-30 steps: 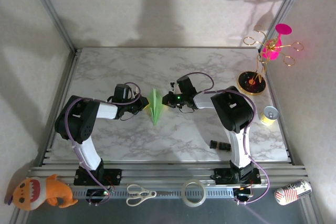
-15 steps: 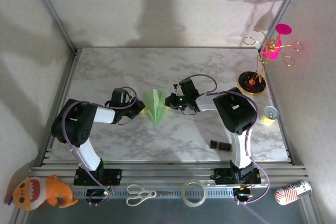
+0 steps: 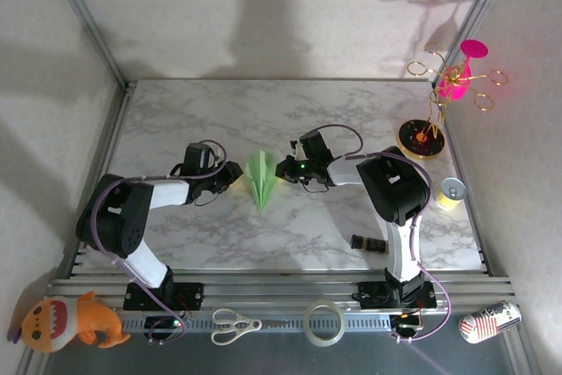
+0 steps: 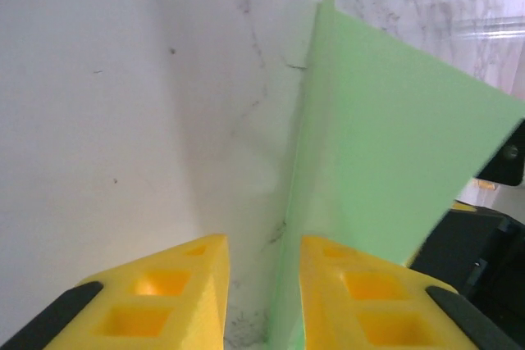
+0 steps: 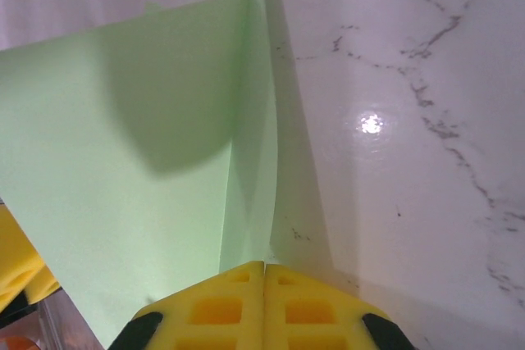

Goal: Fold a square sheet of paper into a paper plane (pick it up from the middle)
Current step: Turn over a paper plane at the center of the table.

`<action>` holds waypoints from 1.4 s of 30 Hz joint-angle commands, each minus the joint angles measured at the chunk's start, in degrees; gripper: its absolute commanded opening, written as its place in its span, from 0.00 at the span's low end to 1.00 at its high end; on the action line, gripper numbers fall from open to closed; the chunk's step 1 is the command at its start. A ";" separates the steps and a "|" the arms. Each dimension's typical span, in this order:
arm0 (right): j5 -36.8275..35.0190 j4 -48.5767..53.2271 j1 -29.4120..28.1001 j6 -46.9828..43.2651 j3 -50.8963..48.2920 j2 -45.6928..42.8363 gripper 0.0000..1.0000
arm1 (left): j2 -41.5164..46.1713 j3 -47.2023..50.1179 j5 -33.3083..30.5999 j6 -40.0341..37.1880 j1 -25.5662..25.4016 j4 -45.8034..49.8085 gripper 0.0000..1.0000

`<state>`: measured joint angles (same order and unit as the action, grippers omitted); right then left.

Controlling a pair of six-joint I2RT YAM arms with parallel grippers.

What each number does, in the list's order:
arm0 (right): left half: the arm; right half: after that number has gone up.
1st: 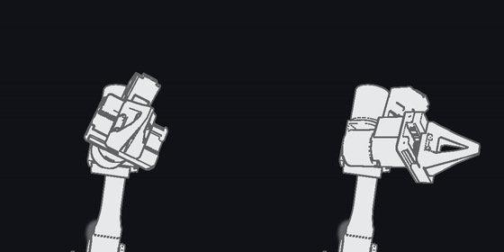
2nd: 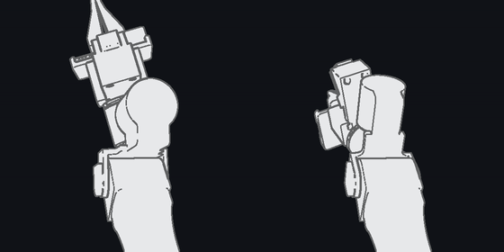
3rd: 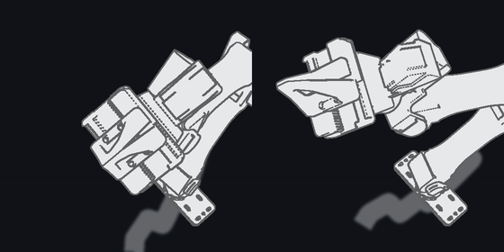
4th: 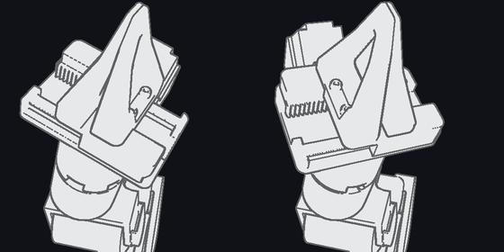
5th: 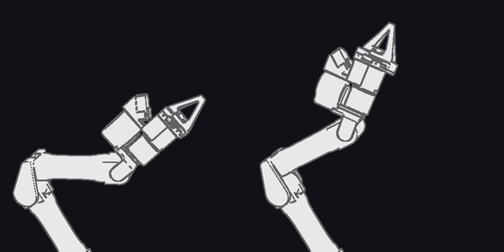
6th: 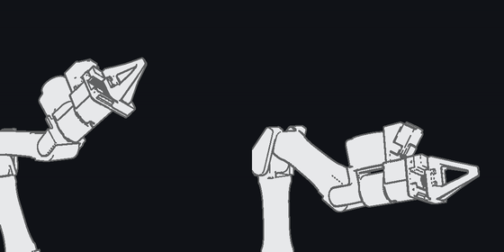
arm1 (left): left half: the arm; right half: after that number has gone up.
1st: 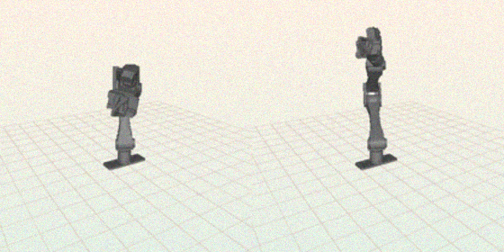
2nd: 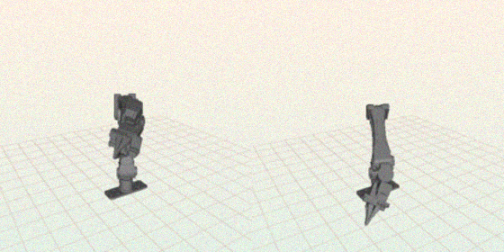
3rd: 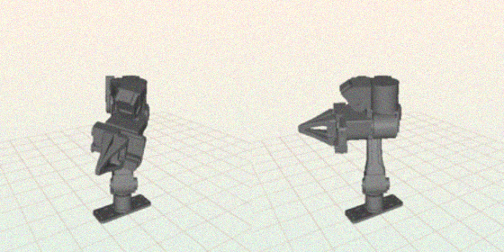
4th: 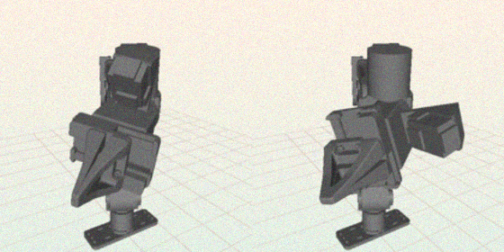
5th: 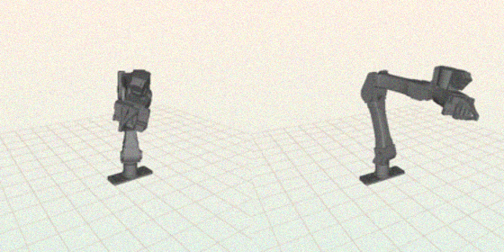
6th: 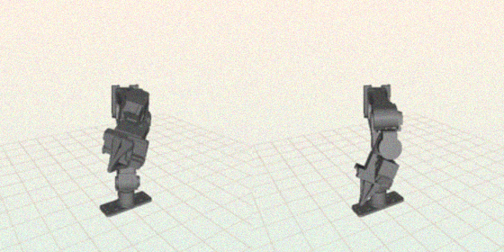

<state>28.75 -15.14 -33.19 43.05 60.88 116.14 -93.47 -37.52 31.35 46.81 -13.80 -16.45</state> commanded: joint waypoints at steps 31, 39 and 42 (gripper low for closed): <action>1.22 1.91 0.36 -0.49 1.24 1.08 0.02 | -1.26 -8.36 -7.70 -2.86 -11.73 11.31 0.23; 1.22 2.26 0.36 -0.56 1.65 1.02 0.02 | -1.86 -8.44 -7.78 -4.34 -13.50 13.54 0.29; 1.15 2.46 0.41 -0.60 1.91 1.11 0.02 | -2.27 -9.77 -9.35 -5.94 -14.67 15.93 0.30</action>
<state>28.77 -13.85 -33.19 43.03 61.30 116.25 -94.98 -44.95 24.05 43.24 -27.20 -3.75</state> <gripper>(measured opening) 0.062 0.298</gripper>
